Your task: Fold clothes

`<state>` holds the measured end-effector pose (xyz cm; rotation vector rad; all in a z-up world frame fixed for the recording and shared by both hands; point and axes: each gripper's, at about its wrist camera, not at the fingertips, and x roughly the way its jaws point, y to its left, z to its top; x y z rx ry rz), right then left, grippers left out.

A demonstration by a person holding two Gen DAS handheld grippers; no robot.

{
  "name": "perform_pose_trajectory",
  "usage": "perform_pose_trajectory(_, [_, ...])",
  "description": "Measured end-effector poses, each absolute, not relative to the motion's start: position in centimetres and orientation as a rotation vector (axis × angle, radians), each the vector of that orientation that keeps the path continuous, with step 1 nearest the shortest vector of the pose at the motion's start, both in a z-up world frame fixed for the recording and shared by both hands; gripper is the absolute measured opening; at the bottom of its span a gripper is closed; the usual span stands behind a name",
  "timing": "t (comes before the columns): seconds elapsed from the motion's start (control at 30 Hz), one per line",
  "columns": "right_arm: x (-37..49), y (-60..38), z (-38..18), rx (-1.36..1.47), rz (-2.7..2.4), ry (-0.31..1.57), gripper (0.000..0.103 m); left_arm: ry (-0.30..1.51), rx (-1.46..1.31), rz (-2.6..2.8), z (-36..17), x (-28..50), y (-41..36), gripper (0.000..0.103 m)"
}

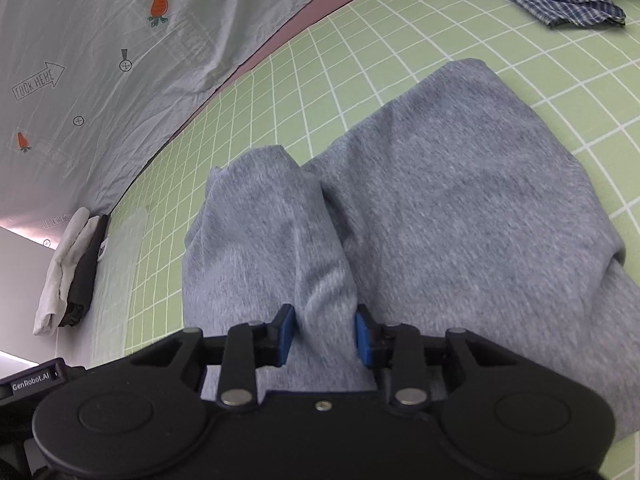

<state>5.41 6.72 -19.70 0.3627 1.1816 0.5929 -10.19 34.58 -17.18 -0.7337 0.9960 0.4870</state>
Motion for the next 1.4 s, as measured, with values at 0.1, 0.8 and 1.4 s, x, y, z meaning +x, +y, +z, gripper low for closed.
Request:
perform_pose_trajectory(0.1, [5.0, 6.9, -18.9, 0.322, 0.621, 1.143, 0.008, 0.996, -0.741, 0.478, -17.3, -9.8, 34.5, 0.064])
perform_pose_trajectory(0.8, [9.8, -4.6, -15.8, 0.185, 0.425, 1.055, 0.026, 1.058, -0.647, 0.327, -18.3, -3.6, 26.9, 0.077])
perform_pose_trajectory(1.4, [11.3, -3.5, -18.7, 0.216, 0.491, 1.122, 0.068, 1.149, -0.565, 0.269, -20.2, 0.8, 23.9, 0.095])
